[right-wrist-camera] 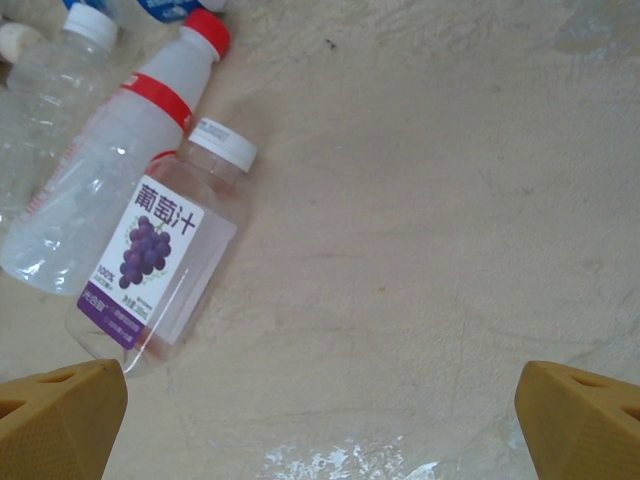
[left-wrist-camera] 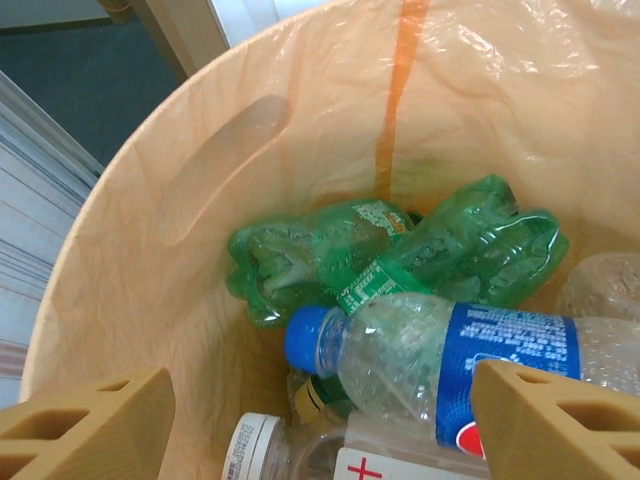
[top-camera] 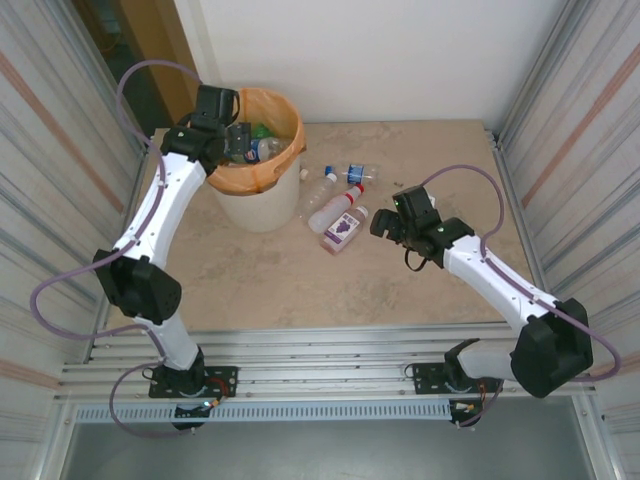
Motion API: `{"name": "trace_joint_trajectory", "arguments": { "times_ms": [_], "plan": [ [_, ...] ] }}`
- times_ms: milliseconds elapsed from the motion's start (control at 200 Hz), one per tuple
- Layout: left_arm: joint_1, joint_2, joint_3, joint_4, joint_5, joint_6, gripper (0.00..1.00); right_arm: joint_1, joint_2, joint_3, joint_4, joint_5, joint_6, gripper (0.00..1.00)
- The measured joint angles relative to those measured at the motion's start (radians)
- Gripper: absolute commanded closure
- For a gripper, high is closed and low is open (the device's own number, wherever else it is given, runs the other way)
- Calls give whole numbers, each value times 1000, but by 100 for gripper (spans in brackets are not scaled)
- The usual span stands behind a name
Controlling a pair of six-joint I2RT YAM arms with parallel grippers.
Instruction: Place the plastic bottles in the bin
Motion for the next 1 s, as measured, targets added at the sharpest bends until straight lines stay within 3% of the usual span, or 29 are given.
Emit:
{"name": "trace_joint_trajectory", "arguments": {
  "times_ms": [190,356,671,997],
  "plan": [
    [-2,-76,-70,10,40,-29,17,31,58,42,-5,-3,7,2],
    [-44,-190,-140,46,52,-53,2,76,150,103,-6,-11,26,2],
    [-192,-474,-396,155,50,-93,1,102,366,221,-1,-56,51,2],
    [-206,-717,-680,240,58,-222,1,124,516,292,27,-95,51,2]
  ]
}}
